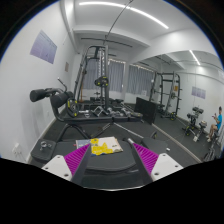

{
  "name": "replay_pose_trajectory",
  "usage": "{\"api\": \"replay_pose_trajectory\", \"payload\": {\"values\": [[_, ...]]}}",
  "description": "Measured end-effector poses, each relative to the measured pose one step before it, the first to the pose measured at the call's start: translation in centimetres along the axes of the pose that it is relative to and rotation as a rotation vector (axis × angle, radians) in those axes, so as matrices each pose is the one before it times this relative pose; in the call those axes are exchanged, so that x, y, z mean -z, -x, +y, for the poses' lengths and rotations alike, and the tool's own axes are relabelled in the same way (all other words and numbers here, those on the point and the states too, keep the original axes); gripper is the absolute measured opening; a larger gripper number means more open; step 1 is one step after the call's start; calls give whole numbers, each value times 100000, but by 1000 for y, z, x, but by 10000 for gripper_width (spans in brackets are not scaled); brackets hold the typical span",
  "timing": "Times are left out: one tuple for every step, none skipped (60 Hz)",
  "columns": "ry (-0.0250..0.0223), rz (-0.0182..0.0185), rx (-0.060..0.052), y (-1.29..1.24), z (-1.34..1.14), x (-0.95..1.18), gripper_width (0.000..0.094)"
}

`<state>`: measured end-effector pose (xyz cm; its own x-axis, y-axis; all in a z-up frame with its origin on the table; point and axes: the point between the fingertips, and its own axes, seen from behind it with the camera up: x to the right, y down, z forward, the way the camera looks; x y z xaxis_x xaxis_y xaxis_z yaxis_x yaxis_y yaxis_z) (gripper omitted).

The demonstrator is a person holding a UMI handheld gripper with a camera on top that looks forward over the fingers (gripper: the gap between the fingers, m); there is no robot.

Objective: Fold towel

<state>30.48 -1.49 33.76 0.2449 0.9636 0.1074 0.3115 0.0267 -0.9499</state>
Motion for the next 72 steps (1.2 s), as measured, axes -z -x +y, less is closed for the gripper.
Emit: {"api": "replay_pose_trajectory", "payload": {"values": [[99,-586,60,140,37,-45,853],[128,-617,-22,167,37,-61,853],[119,-600,-54,196,39,-72,853],[104,-545,19,244,15,-79,854],[140,-501,125,281,-3,-97,855],[182,-461,196,297,4,-120,854],[232,-417,291,304,26,-119,854],[221,-128,339,844,140,-355,852],[176,-238,293,508,-80,-142,853],[177,-219,229,376,-47,-121,855],[187,-299,187,347,9,-165,855],[236,-427,77,381,15,-182,853],[184,-656,36,-417,284,-993,854],[267,-701,-146,599,198,80,853],[320,-618,-144,442,108,-200,853],[174,-555,-153,312,339,177,855],[241,-768,-159,336,75,-102,854],[273,-815,-87,478,113,-225,853],[341,-831,19,500,131,-188,854],[370,-735,102,447,139,-190,854],[343,-648,154,449,167,-185,853],[305,-589,255,464,167,-196,851],[524,-495,364,339,-391,-1325,853],[-239,-624,165,316,757,112,853],[168,-472,307,394,191,-236,854],[181,-438,319,408,196,-299,852],[192,-408,353,382,141,-302,852],[173,-459,328,376,188,-301,857],[193,-518,299,423,212,-357,856],[177,-545,299,421,176,-337,854],[236,-579,294,409,185,-378,854],[628,-448,365,431,-327,-692,854],[8,-652,206,226,525,-252,854],[161,-549,209,239,252,-252,855],[166,-550,191,385,229,-370,854],[202,-637,282,433,226,-345,854],[302,-590,391,543,118,-799,855],[166,-608,391,407,231,-467,855],[103,-605,418,427,249,-476,854],[0,-595,333,333,234,-559,853],[88,-613,391,343,227,-476,854],[100,-554,403,374,262,-506,854],[104,-520,377,340,250,-548,854],[168,-484,368,376,118,-627,854],[126,-523,295,340,258,-565,853],[212,-526,326,320,304,-568,855],[265,-521,280,292,300,-610,855],[199,-442,219,269,269,-597,854],[147,-392,132,259,266,-601,854],[307,-496,54,128,199,-817,854],[400,-449,82,237,253,-644,855],[378,-499,142,232,274,-713,854],[280,-425,67,183,266,-687,854],[226,-324,-119,143,238,-732,854],[228,-254,-293,132,230,-757,854],[144,-293,-362,95,190,-756,856],[11,-342,-260,104,206,-744,856],[4,-347,19,276,135,-786,855],[-130,-491,-22,85,240,-773,855],[67,-485,61,66,237,-801,854],[203,-632,12,92,287,-845,852],[346,-696,-60,114,289,-844,852],[405,-716,-103,94,301,-802,852],[347,-642,-147,84,254,-865,851],[306,-536,-170,64,215,-909,851],[296,-454,-189,32,202,-885,854],[481,-418,-162,4,218,-884,854],[537,-297,-84,-28,205,-896,854],[609,-177,55,-59,189,-901,854],[635,74,203,-104,181,-896,852],[589,195,252,-123,166,-909,852],[639,329,147,24,-54,-830,854]]}}
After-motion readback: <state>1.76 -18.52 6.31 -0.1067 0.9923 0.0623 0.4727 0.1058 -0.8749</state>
